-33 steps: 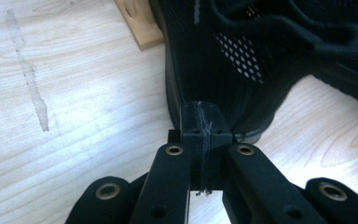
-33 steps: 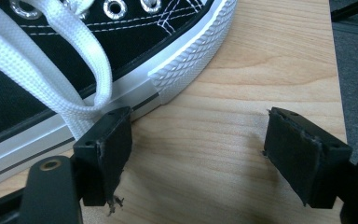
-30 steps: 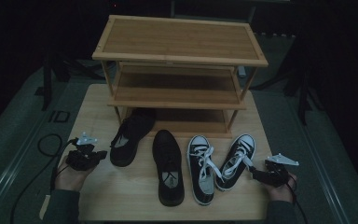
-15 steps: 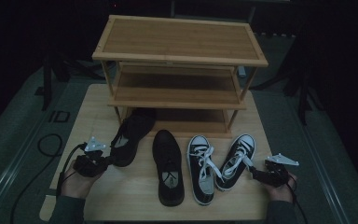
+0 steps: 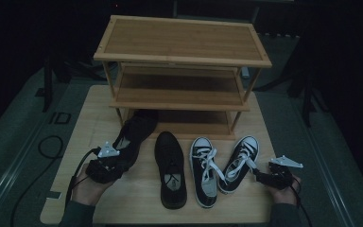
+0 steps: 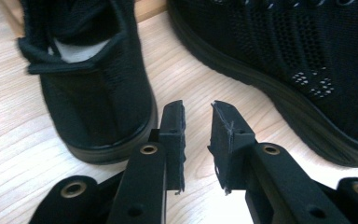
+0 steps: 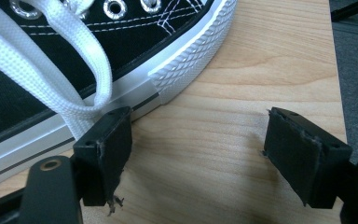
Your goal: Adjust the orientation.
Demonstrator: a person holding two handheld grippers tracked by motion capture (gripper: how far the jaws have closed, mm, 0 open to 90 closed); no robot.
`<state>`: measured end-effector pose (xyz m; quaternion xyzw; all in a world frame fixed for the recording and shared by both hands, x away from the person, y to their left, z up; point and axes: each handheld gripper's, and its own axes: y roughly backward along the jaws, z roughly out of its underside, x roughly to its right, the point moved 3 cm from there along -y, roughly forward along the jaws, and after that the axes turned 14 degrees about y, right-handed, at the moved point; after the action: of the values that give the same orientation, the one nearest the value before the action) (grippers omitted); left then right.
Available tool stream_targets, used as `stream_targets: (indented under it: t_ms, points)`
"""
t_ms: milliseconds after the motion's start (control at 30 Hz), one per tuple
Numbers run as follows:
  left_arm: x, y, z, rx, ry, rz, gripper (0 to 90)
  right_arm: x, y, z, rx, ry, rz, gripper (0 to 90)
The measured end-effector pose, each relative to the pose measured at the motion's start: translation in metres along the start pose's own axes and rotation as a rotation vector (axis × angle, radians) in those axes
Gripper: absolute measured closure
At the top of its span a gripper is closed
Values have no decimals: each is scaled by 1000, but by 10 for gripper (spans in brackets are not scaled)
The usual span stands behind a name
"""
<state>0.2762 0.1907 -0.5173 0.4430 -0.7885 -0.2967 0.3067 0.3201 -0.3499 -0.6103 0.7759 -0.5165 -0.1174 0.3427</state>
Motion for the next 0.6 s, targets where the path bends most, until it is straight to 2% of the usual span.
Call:
stream_targets:
  t_ms: [167,333,433,600]
  points:
    - [8,-1,-2,-4,-11,9,707,0,0,0,0,-1,0,230]
    - [21,-2,-8,-12,-32,25,664,0,0,0,0,-1,0,230]
    - [25,-3,-10,-14,-31,33,635,0,0,0,1,-1,0,230]
    - [38,-5,-17,-34,-43,71,587,0,0,0,1,-1,0,230]
